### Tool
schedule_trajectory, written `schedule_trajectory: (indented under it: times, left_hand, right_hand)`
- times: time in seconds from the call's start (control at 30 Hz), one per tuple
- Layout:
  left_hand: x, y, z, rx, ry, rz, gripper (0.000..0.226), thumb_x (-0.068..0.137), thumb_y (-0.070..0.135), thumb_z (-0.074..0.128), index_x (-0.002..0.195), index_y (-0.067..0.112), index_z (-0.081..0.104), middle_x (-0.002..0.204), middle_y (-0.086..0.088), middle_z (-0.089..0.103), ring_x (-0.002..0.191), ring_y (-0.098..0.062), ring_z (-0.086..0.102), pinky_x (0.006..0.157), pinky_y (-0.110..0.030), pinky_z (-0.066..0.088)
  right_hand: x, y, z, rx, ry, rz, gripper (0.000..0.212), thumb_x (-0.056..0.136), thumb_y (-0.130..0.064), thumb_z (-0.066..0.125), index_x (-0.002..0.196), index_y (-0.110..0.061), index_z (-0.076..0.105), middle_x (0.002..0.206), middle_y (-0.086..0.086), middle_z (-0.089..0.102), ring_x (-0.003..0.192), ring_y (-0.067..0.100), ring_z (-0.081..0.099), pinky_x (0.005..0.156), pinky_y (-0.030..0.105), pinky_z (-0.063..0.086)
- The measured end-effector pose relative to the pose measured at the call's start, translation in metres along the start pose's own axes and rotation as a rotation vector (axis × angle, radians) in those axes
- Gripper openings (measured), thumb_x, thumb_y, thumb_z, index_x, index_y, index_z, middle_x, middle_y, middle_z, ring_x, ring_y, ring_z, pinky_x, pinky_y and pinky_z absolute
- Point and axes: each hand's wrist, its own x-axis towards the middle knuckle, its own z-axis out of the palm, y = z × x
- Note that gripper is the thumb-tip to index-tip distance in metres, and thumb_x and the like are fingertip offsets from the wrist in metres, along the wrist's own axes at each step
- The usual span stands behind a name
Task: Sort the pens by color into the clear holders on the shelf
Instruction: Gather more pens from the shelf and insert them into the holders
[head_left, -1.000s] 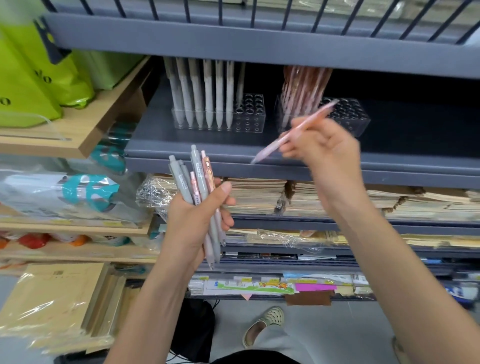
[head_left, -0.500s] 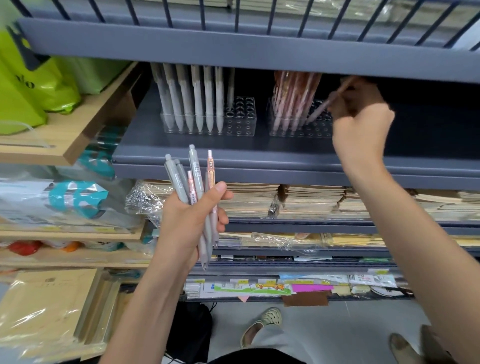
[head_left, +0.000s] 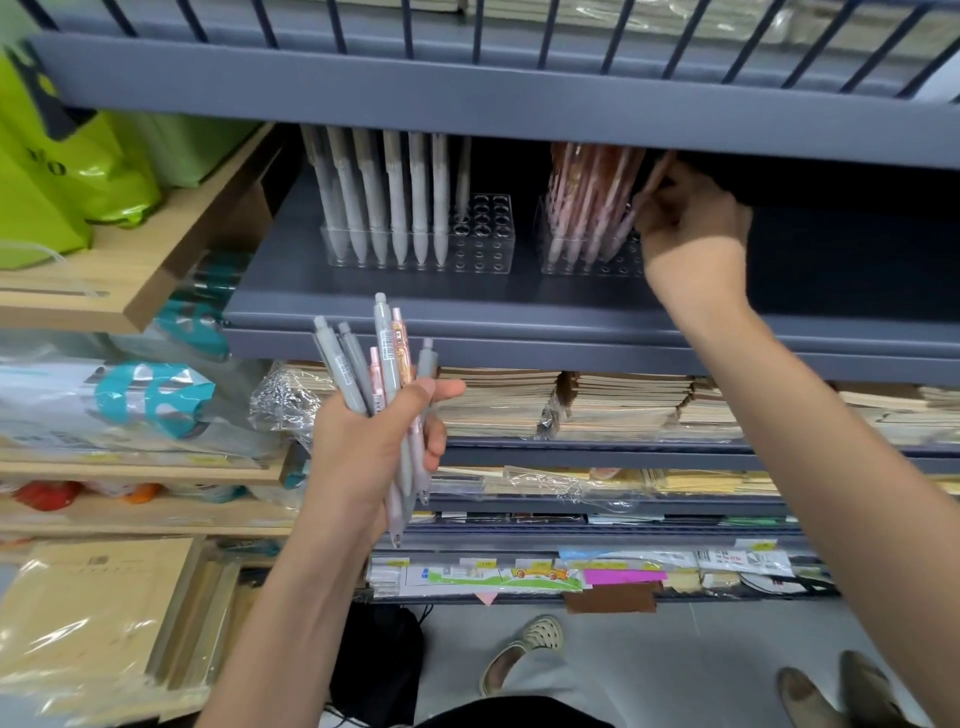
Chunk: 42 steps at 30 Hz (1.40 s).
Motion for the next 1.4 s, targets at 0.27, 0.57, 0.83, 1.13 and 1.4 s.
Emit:
schedule_trajectory:
  times: [0.27, 0.57, 0.83, 1.13, 1.4]
  left_hand:
    - [-0.001, 0.006, -0.001, -0.077, 0.026, 0.006, 0.019, 0.094, 0.015, 0.066, 0.083, 0.017, 0.082, 0.089, -0.014, 0.076, 0.051, -0.016, 0.060, 0.042, -0.024, 0.048]
    - [-0.006, 0.010, -0.008, -0.098, 0.059, 0.001, 0.012, 0.092, 0.014, 0.070, 0.099, 0.004, 0.071, 0.097, -0.013, 0.078, 0.061, -0.021, 0.072, 0.045, -0.025, 0.053]
    - [-0.007, 0.012, -0.001, -0.142, 0.029, -0.008, 0.028, 0.074, 0.025, 0.083, 0.093, 0.008, 0.073, 0.072, -0.010, 0.071, 0.062, -0.022, 0.069, 0.047, -0.027, 0.053]
    - [-0.010, 0.013, -0.001, -0.146, -0.005, -0.001, 0.037, 0.079, 0.030, 0.074, 0.101, 0.000, 0.072, 0.097, -0.016, 0.078, 0.081, -0.032, 0.077, 0.059, -0.029, 0.061]
    - [-0.009, 0.006, -0.003, -0.100, 0.006, -0.017, 0.020, 0.091, 0.016, 0.069, 0.102, -0.001, 0.072, 0.100, -0.013, 0.078, 0.064, -0.022, 0.072, 0.046, -0.024, 0.053]
  right_hand:
    - [0.008, -0.007, -0.002, -0.187, -0.141, -0.047, 0.019, 0.092, -0.019, 0.044, 0.102, -0.018, 0.060, 0.095, 0.012, 0.067, 0.089, 0.037, 0.057, 0.073, 0.029, 0.033]
    - [-0.036, -0.023, -0.020, 0.349, 0.073, 0.051, 0.025, 0.080, -0.012, 0.061, 0.103, -0.021, 0.061, 0.093, 0.000, 0.069, 0.088, 0.018, 0.066, 0.076, 0.013, 0.049]
    - [-0.100, -0.076, -0.004, 0.517, -0.819, -0.255, 0.014, 0.086, -0.024, 0.073, 0.099, -0.022, 0.076, 0.084, -0.012, 0.066, 0.073, -0.001, 0.058, 0.070, 0.013, 0.045]
    - [-0.095, -0.078, 0.006, 0.827, -0.855, 0.016, 0.007, 0.090, -0.013, 0.068, 0.093, -0.007, 0.070, 0.078, 0.003, 0.070, 0.070, 0.013, 0.062, 0.063, 0.025, 0.052]
    - [-0.106, -0.080, 0.012, 1.025, -0.683, 0.179, 0.014, 0.091, -0.015, 0.067, 0.101, -0.006, 0.065, 0.080, 0.011, 0.071, 0.068, 0.019, 0.066, 0.062, 0.026, 0.054]
